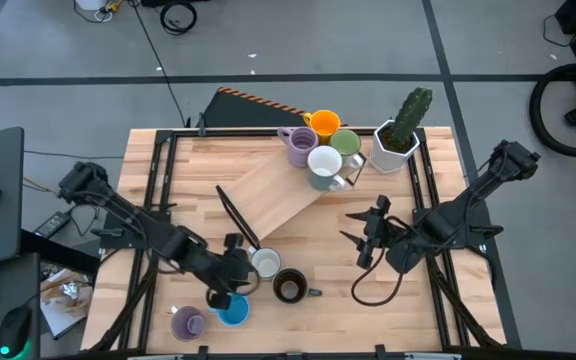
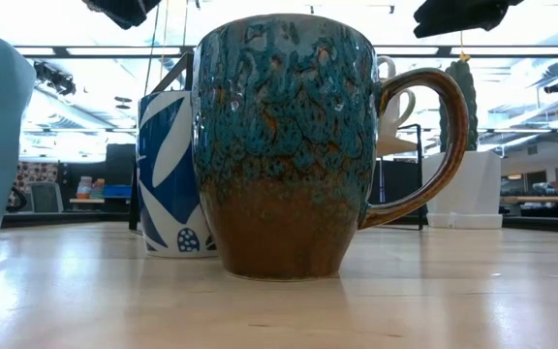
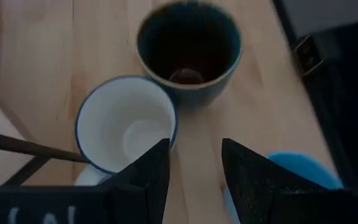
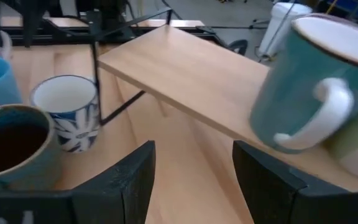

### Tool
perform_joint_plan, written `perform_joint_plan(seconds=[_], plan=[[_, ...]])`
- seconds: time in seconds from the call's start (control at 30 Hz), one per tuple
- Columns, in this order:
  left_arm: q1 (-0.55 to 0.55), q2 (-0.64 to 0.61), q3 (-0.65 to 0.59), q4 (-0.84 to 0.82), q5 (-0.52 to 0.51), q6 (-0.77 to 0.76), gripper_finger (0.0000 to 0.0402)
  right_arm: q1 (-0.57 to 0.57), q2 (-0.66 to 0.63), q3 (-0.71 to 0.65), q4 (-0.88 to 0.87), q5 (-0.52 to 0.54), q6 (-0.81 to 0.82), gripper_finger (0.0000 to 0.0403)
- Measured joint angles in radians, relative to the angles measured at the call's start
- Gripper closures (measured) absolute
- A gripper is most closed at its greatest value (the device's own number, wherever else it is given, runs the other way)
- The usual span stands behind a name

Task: Place coffee mugs
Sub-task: Put the blue patterned mug on the shelf

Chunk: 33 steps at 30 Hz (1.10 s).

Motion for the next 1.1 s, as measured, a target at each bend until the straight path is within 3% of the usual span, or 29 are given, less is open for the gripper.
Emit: perform_joint_plan(seconds=[0.4,0.77,1.1], plan=[[0.029,0.252,0.245,-0.253,-0.008,0.187,0.0251,0.003,0.050,0.000,0.079,-0.041,-0.009,0.0183],[0.084,0.319,0.245,-0.253,0.040,0.310,0.0253,0.006,0.050,0.000,0.106,-0.057,-0.004,0.0183],[0.080,0.331,0.246,-0.237,0.036,0.338,0.0311,0.006,0.050,0.000,0.111,-0.063,-0.003,0.0183]])
